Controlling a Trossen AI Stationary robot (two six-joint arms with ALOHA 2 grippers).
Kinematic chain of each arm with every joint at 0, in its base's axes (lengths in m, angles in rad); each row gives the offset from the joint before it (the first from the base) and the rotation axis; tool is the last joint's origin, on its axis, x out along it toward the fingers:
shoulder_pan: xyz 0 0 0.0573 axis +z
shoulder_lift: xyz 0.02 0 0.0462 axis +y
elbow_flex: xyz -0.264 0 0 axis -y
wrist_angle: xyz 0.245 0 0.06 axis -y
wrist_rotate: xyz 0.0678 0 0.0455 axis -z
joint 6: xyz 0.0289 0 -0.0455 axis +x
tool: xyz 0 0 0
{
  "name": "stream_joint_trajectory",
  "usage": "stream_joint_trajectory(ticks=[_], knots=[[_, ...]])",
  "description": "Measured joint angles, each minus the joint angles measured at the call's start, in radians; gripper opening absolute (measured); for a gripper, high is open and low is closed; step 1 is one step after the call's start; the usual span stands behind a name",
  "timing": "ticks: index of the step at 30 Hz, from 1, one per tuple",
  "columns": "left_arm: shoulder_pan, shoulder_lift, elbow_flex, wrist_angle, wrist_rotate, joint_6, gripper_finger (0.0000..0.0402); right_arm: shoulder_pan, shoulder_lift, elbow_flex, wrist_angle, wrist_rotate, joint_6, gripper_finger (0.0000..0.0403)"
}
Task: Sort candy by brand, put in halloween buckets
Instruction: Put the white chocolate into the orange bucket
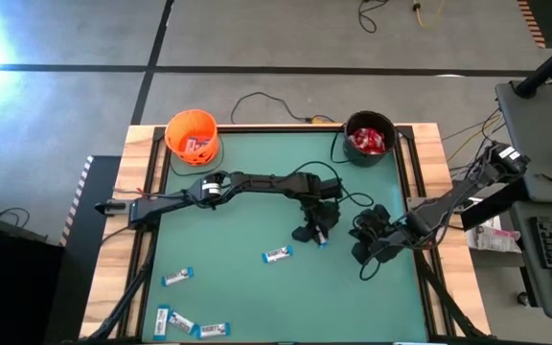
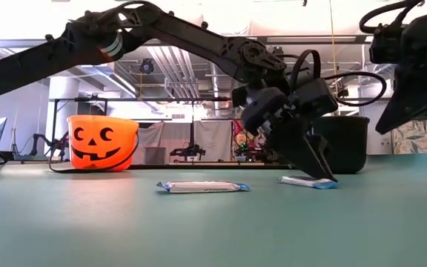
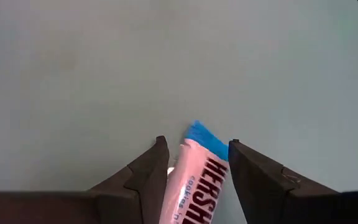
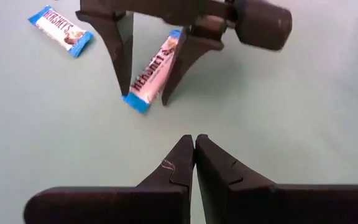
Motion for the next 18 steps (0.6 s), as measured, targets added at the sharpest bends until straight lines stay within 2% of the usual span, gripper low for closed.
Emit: stream_joint_trajectory(ticks=[3,7,10,14,18], knots=[[0.007,-0.025,-0.005,-0.031,-0.019,-0.065,0.0154,0.017,0.000,0.000,-0.001,0.000,0.050,0.0009],[0.027,-0.058,-0.021,-0.069,0.010,-0.111,0.0154,0.036,0.000,0.000,0.000,0.001,0.085,0.0009],[0.025,-0.105,-0.075,-0.066,-0.014,-0.123,0.0154,0.048,0.000,0.000,0.000,0.008,0.088,0.0009],[0.000,-0.212,-0.217,-0.022,-0.043,-0.125,0.0154,0.050,0.000,0.000,0.003,0.018,0.090,0.0009],[-0.013,-0.409,-0.463,0.203,-0.064,-0.155,0.0154,0.050,0.001,0.000,0.006,0.038,0.083,0.0009]])
